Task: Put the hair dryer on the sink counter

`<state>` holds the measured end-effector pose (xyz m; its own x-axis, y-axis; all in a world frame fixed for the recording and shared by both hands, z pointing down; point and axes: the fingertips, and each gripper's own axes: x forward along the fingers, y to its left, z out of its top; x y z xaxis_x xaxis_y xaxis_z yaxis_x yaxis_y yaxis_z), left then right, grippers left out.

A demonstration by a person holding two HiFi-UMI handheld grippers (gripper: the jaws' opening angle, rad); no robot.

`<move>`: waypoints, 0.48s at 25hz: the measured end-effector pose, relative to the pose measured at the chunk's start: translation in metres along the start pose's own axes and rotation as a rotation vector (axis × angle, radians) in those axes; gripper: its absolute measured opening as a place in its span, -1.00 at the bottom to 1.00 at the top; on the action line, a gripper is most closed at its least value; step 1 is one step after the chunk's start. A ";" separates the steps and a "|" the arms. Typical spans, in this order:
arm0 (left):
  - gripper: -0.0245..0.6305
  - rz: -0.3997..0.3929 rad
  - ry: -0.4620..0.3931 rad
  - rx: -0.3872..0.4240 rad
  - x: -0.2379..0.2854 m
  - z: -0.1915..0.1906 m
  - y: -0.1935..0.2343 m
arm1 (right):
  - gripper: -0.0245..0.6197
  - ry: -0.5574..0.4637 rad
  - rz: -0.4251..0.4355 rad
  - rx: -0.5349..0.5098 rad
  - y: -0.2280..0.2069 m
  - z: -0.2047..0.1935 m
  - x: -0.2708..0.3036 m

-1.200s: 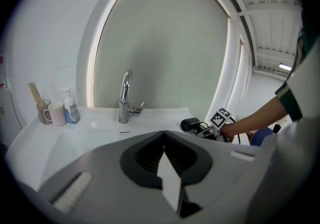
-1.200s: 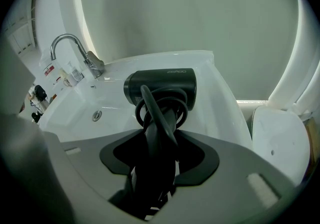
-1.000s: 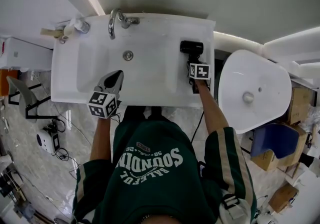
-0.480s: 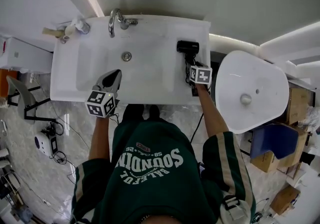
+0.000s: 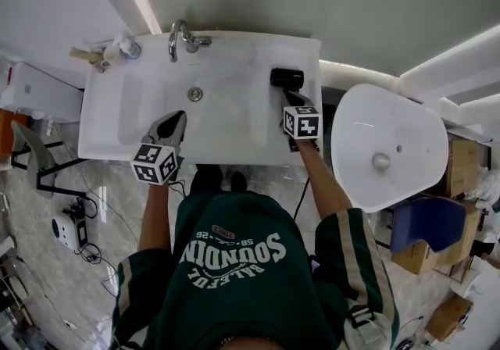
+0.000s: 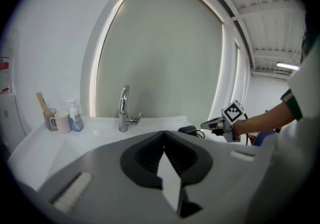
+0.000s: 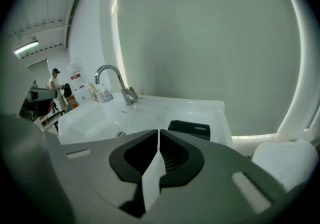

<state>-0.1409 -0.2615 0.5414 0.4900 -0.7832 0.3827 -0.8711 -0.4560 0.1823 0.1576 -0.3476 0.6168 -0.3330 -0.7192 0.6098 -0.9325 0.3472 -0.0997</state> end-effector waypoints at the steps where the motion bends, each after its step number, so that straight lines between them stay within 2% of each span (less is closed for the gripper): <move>1: -0.77 0.002 -0.002 0.001 0.000 0.000 0.000 | -0.89 -0.011 0.017 -0.026 0.009 0.003 0.000; 4: -0.77 0.010 -0.008 0.002 -0.003 0.003 0.001 | -0.91 -0.043 0.077 -0.082 0.039 0.012 -0.002; 12: -0.77 0.041 -0.053 0.007 -0.010 0.014 0.007 | -0.91 -0.184 0.199 -0.112 0.093 0.060 -0.025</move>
<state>-0.1512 -0.2631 0.5261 0.4555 -0.8225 0.3407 -0.8902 -0.4260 0.1616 0.0713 -0.3335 0.5449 -0.5373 -0.7238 0.4330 -0.8284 0.5492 -0.1098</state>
